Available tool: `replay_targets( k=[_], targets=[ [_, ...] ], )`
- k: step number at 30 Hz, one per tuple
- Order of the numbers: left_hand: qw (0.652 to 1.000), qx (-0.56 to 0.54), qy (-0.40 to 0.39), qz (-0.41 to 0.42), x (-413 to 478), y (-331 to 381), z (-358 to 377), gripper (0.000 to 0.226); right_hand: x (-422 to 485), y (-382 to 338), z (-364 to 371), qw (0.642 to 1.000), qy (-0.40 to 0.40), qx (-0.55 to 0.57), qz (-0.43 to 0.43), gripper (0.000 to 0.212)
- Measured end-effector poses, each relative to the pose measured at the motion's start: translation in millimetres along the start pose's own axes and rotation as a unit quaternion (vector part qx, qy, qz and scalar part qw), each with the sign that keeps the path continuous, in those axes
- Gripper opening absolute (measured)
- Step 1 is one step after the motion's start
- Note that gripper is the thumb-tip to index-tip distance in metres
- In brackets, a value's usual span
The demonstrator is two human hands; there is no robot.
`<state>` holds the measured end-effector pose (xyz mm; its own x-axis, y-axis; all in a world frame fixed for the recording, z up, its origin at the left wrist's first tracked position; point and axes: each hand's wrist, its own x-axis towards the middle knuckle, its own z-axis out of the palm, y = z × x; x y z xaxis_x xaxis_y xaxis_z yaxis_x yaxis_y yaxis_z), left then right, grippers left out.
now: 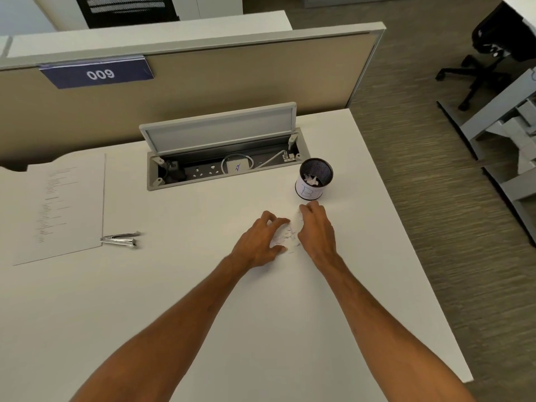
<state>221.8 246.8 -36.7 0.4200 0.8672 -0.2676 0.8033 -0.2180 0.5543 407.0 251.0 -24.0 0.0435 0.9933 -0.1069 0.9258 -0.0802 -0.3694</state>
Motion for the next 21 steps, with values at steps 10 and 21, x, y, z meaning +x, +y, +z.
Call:
replay_targets(
  k=[10, 21],
  targets=[
    [1.000, -0.019, -0.018, -0.012, 8, 4, -2, 0.075, -8, 3, 4, 0.995, -0.045, -0.033, -0.080, 0.055],
    [0.999, -0.007, -0.025, -0.026, 0, -4, -8, 0.075, -35, 16, 0, 0.992, -0.060, 0.064, -0.096, 0.027]
  ],
)
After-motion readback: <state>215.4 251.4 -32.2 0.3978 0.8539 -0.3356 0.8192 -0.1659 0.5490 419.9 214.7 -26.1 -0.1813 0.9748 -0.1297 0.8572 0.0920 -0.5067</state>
